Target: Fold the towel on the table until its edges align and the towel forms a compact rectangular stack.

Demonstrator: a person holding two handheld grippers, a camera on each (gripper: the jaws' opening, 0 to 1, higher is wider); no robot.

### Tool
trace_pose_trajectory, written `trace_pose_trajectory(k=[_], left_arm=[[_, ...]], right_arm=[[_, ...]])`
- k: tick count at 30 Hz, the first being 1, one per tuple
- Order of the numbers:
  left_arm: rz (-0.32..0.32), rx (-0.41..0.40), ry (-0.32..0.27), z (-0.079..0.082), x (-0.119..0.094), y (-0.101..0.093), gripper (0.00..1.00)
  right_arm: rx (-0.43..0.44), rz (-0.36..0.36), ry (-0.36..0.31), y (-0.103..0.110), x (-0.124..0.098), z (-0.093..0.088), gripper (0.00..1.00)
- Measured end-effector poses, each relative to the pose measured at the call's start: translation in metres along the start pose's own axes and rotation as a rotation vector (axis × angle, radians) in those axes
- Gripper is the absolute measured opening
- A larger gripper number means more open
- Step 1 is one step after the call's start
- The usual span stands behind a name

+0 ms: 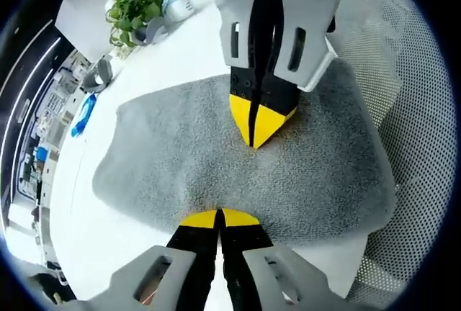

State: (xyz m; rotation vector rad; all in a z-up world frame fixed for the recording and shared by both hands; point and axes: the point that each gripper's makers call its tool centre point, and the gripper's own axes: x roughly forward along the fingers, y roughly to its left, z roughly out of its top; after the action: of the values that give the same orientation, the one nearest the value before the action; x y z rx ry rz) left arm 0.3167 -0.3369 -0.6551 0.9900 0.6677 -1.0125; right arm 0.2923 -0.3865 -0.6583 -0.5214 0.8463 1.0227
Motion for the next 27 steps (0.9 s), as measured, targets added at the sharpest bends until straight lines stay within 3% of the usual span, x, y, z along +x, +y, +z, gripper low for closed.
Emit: trace_pose_trajectory(k=[10,13,16,19,21,27], left_arm=[[0.045,-0.018,0.003,-0.006,0.003,0.016,0.01],[0.068,-0.053,-0.012,-0.009,0.003,0.020,0.01],[0.072,-0.157,-0.071,-0.010,0.001,0.021,0.01],[0.084,-0.117,-0.064,-0.011,0.000,0.020,0.01],[0.100,-0.054,-0.042,-0.014,-0.001,0.020,0.01],[0.093,-0.115,-0.049,-0.023,-0.005,0.024,0.01]], right_arm=[[0.052,0.024,-0.056,-0.005,0.007,0.011,0.00],[-0.025,0.009,-0.104,-0.004,0.008,0.013,0.00],[-0.003,0.010,-0.135,-0.004,0.005,0.012,0.00],[-0.037,0.007,-0.142,-0.001,0.001,0.010,0.00],[-0.082,0.026,-0.116,0.005,-0.005,0.004,0.00],[-0.150,0.057,-0.100,0.022,-0.025,-0.022,0.00]])
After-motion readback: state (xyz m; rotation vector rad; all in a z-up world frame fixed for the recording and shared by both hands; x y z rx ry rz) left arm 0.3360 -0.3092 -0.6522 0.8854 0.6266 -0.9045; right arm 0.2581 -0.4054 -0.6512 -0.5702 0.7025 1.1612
